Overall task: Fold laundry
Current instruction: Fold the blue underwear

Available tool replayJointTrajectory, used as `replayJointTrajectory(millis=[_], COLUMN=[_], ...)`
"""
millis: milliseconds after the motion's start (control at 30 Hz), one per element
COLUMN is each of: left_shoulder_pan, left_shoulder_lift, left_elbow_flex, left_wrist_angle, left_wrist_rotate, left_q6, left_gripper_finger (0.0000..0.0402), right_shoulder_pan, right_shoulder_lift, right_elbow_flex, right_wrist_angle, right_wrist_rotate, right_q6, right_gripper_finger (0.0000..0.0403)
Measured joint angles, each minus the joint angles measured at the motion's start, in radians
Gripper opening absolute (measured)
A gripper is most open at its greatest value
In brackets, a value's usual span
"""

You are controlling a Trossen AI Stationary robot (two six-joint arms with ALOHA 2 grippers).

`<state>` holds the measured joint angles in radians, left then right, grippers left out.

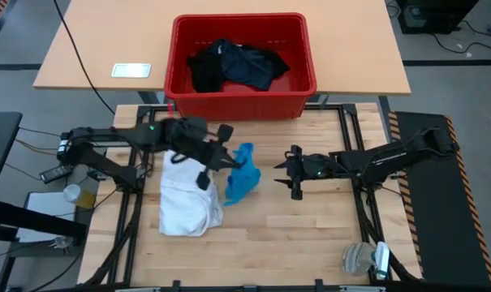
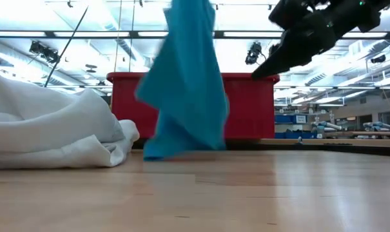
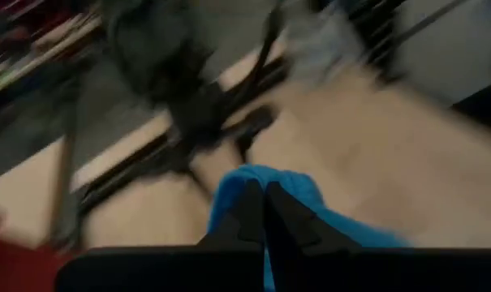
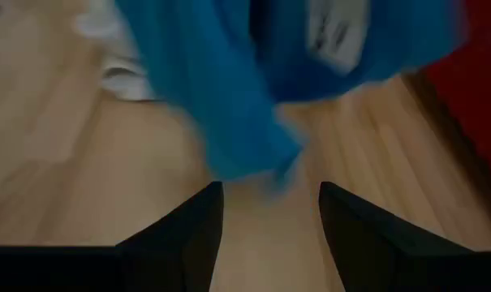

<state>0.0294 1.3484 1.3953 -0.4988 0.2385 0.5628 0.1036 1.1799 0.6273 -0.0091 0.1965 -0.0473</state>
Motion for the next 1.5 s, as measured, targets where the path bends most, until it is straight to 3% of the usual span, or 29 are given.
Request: replayJointTrajectory(millis=[133, 200, 333, 500, 667, 833, 1000, 1200, 1333, 1500], left_shoulder_pan=[0.034, 0.036, 0.012, -0.011, -0.023, -0.028, -0.033, -0.033, -0.033, -0.033], left_shoulder_lift=[0.031, 0.046, 0.06, 0.067, 0.066, 0.066, 0.066, 0.066, 0.066, 0.066], left_elbow_flex=[0.103, 0.107, 0.101, 0.101, 0.101, 0.101, 0.101, 0.101, 0.101, 0.101], left_wrist_angle=[-0.148, -0.181, -0.202, -0.2, -0.193, -0.194, -0.194, -0.196, -0.195, -0.188], left_wrist_rotate=[0.244, 0.285, 0.285, 0.27, 0.247, 0.245, 0.245, 0.245, 0.245, 0.245], left_q6=[-0.098, -0.147, -0.152, -0.165, -0.169, -0.162, -0.154, -0.151, -0.149, -0.139], left_gripper_finger=[0.0002, 0.0002, 0.0002, 0.0002, 0.0002, 0.0002, 0.0002, 0.0002, 0.0002, 0.0002], right_shoulder_pan=[-0.017, -0.045, -0.062, -0.043, -0.031, -0.03, -0.018, -0.04, -0.067, -0.107], right_shoulder_lift=[0.003, 0.03, 0.085, 0.114, 0.146, 0.224, 0.241, 0.135, 0.112, 0.178], right_elbow_flex=[-0.014, -0.018, -0.021, -0.008, -0.002, -0.003, -0.004, -0.003, -0.003, -0.003], right_wrist_angle=[0.001, 0.042, 0.147, 0.207, 0.306, 0.334, 0.354, 0.324, 0.345, 0.405], right_wrist_rotate=[-0.035, -0.103, -0.206, -0.254, -0.397, -0.447, -0.384, -0.328, -0.381, -0.461], right_q6=[-0.032, -0.025, -0.024, -0.048, 0.039, 0.07, 0.032, -0.047, -0.084, -0.079], right_gripper_finger=[0.021, 0.021, 0.021, 0.021, 0.021, 0.021, 0.021, 0.021, 0.021, 0.0207])
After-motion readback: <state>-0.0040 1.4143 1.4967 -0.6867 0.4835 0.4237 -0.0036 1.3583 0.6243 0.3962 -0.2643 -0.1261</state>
